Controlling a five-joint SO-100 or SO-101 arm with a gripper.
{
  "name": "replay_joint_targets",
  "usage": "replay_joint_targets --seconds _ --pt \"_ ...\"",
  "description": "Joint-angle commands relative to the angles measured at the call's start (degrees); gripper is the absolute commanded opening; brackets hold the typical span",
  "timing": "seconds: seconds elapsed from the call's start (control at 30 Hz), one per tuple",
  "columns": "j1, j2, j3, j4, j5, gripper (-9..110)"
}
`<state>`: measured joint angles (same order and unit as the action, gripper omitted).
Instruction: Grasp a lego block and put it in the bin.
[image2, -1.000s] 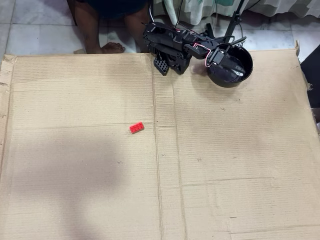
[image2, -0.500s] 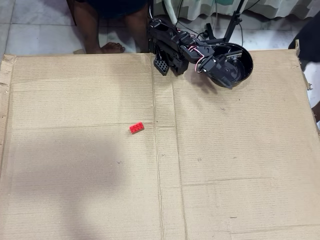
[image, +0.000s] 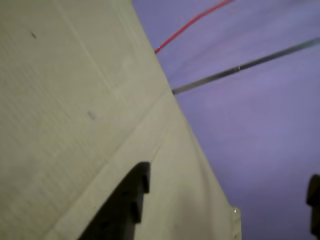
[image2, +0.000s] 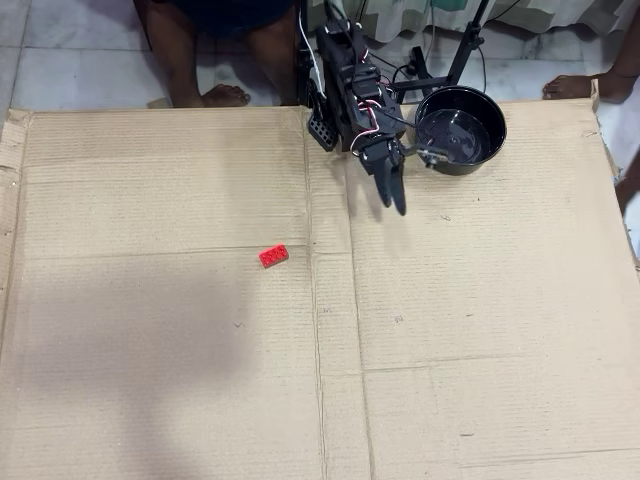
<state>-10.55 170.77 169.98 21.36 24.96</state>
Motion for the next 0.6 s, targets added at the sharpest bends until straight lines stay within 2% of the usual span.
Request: replay_joint_targets --seconds 0.0,0.27,0.57 --pt "2.11 -10.63 -11.16 -0.09 0.53 35" --pt "12.30 -31.99 -31.82 4.13 0.53 36" --pt "19.86 -48.08 -60.91 37.79 -3.25 36"
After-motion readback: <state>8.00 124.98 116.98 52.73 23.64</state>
